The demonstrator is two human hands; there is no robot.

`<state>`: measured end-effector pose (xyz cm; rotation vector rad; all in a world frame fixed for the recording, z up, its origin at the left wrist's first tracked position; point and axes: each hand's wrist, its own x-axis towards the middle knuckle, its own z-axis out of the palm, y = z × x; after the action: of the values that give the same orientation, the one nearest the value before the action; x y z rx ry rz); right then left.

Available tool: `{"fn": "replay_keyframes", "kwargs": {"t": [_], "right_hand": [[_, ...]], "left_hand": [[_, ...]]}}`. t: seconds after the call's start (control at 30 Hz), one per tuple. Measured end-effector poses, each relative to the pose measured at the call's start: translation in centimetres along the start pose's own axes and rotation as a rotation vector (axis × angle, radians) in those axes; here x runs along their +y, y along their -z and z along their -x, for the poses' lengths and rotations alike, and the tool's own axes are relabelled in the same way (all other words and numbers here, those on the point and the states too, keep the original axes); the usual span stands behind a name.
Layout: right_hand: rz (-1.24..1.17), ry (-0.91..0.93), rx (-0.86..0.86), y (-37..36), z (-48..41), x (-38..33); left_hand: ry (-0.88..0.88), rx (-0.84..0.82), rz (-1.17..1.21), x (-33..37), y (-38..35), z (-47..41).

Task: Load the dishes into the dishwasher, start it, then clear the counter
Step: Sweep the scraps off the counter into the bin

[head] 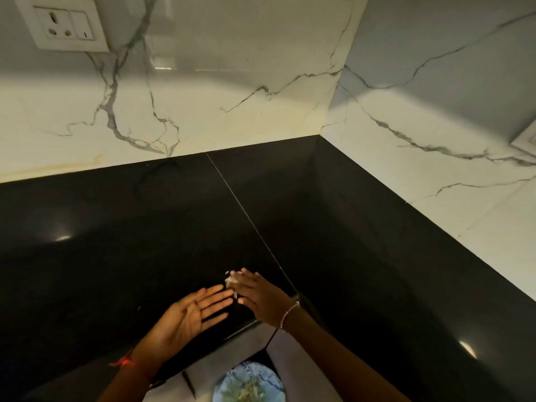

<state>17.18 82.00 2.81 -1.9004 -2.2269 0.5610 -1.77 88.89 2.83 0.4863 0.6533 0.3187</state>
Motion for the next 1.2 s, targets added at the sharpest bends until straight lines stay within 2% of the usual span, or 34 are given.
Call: {"fn": "replay_keyframes", "kwargs": {"t": [0.27,0.33,0.4,0.47,0.57,0.67,0.77,0.93,1.03,1.13,1.2], "right_hand": [[-0.068,-0.096,0.152,-1.1,0.8,-1.7],[-0.029,-0.065,0.189,-1.2,0.8,-1.9],[-0.018,-0.097,0.285,-1.4,0.5,-1.4],[-0.162,-0.24,0.416,-0.7,0.0,-1.3],[-0.485,-0.509,0.618,0.6,-0.9,-1.1],[-0.828,-0.627,0.703,2.0,-2.0,-2.3],[-0.931,-0.571,0.68,2.3,-3.2,-4.8],[-0.665,-0.369,0.514,0.7,-4.6,-8.7],[-0.643,-0.331,0.47,0.8,-5.0,-9.4],[-0.671,-0.297,0.507,2.1,-4.7,-8.9],[-0.682,-0.283,0.51,3.1,-4.6,-8.2]], "left_hand": [[-0.226,-0.118,0.2,-0.4,1.1,0.3],[-0.39,-0.136,0.229,-1.3,1.8,-0.6],[-0.344,-0.211,0.368,-0.9,3.3,-1.4],[-0.366,-0.254,0.412,-0.5,1.5,-1.8],[-0.361,-0.117,0.502,-0.4,0.6,-1.6],[-0.353,-0.081,0.447,-0.4,0.5,-2.1],[-0.298,-0.083,0.415,-0.1,0.3,-2.1],[-0.23,-0.16,0.411,-0.1,0.7,-2.1],[-0.217,-0.288,0.435,0.1,0.0,-1.4],[-0.228,-0.141,0.462,0.0,0.3,-2.0],[-0.209,-0.128,0.472,0.0,0.2,-2.1]]}}
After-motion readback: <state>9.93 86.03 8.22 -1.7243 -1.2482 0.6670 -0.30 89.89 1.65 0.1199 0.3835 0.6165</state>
